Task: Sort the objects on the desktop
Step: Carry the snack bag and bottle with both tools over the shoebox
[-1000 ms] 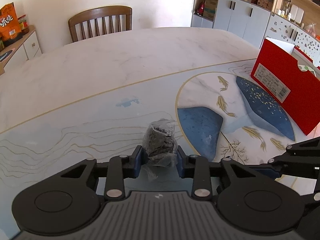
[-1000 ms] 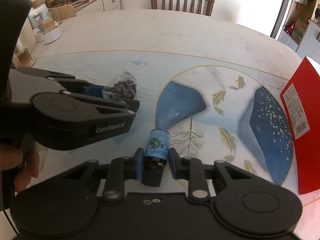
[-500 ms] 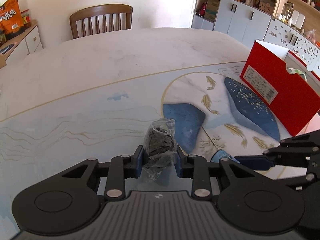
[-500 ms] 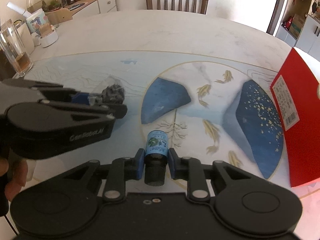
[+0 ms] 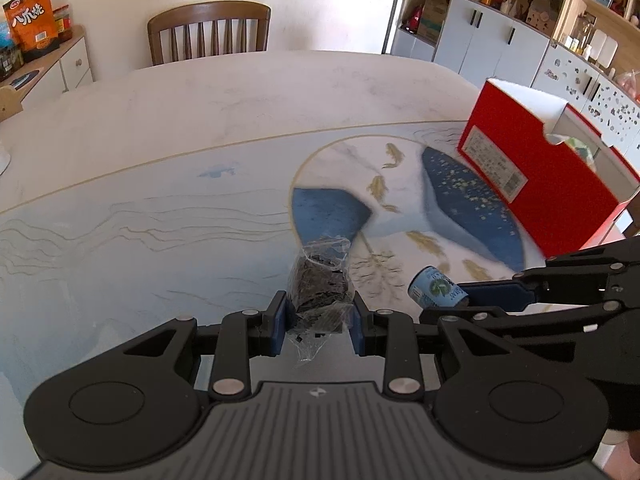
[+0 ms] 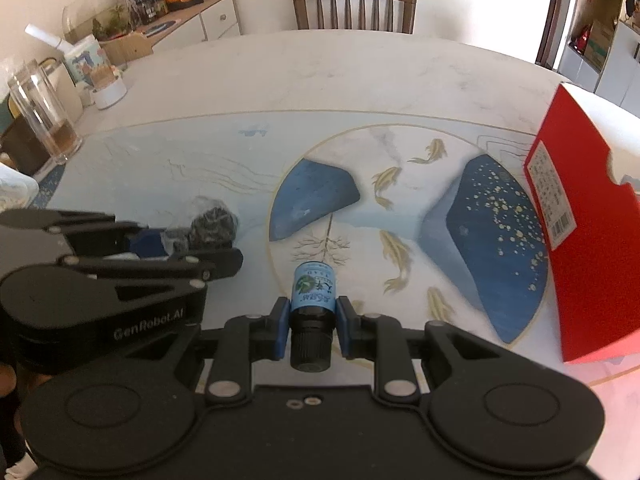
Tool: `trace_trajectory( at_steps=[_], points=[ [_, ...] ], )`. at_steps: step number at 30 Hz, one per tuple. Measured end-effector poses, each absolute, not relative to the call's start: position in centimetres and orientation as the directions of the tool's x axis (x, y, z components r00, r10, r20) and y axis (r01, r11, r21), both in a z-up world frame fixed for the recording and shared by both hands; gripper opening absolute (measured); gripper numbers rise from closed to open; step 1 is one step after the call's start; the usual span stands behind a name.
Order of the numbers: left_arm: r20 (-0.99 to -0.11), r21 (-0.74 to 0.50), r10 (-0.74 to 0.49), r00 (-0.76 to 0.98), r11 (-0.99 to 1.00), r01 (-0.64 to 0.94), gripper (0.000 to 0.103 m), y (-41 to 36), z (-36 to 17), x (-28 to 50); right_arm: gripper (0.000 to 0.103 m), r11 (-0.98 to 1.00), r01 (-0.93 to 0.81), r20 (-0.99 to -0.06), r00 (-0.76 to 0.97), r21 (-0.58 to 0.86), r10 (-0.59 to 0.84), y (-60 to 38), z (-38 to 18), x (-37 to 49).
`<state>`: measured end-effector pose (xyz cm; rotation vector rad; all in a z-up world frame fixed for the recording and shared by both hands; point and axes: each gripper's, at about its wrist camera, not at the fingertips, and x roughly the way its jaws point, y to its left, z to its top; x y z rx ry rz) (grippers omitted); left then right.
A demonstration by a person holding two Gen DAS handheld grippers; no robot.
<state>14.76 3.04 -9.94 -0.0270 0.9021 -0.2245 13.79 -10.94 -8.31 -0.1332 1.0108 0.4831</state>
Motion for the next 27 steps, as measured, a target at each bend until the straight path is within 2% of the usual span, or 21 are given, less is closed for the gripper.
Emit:
trace_trajectory(
  at_steps=[27],
  points=[
    [-0.692, -0.143, -0.238, 0.681, 0.971, 0.194, 0.030, -4.4, -2.6, 13.5, 0.023, 0.883, -0.420, -0.744, 0.518, 0.209, 0.422, -21.5, -1.9, 15.5]
  ],
)
